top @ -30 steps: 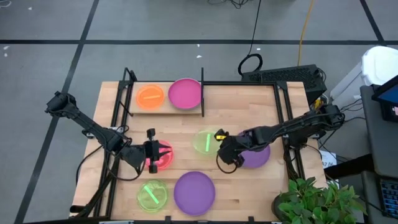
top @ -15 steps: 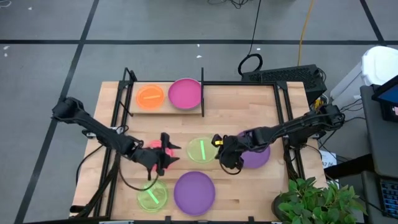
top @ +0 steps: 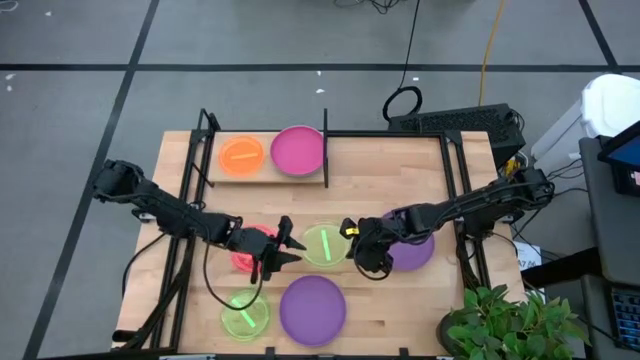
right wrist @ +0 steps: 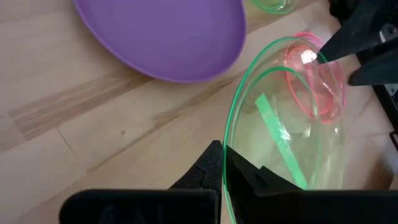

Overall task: Place and stack plates onto a shelf
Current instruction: Stack the top transparent green plate on the transparent orange plate on the shelf

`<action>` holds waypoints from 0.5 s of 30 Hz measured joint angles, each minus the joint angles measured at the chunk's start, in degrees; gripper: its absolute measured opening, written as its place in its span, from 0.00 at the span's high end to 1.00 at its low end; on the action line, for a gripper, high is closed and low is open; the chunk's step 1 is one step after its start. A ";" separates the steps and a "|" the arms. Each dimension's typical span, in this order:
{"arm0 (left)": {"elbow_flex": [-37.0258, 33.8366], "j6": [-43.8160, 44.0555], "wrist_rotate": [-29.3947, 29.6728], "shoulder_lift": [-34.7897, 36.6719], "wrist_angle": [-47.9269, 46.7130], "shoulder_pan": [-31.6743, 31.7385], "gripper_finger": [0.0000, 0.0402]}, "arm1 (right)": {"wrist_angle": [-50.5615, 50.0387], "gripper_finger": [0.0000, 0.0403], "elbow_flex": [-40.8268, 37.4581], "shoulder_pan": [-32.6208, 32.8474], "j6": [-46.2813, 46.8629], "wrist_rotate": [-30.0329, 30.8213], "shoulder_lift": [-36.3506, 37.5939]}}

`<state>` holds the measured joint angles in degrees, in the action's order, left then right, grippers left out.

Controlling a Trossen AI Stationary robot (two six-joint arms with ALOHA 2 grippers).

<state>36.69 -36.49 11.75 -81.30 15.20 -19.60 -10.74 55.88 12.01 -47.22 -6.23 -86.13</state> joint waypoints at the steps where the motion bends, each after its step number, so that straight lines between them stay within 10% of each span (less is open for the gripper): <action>1: 0.02 -0.52 -1.63 0.00 -0.09 0.43 0.62 | 0.28 1.00 0.00 0.00 0.00 -0.03 0.00; 15: 0.00 -3.80 -5.68 -0.20 -0.57 1.62 0.76 | 2.37 1.00 -0.02 -0.02 0.02 -3.31 0.00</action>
<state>36.69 -40.30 6.07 -81.49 14.63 -17.98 -8.36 55.86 11.99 -47.20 -9.54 -86.13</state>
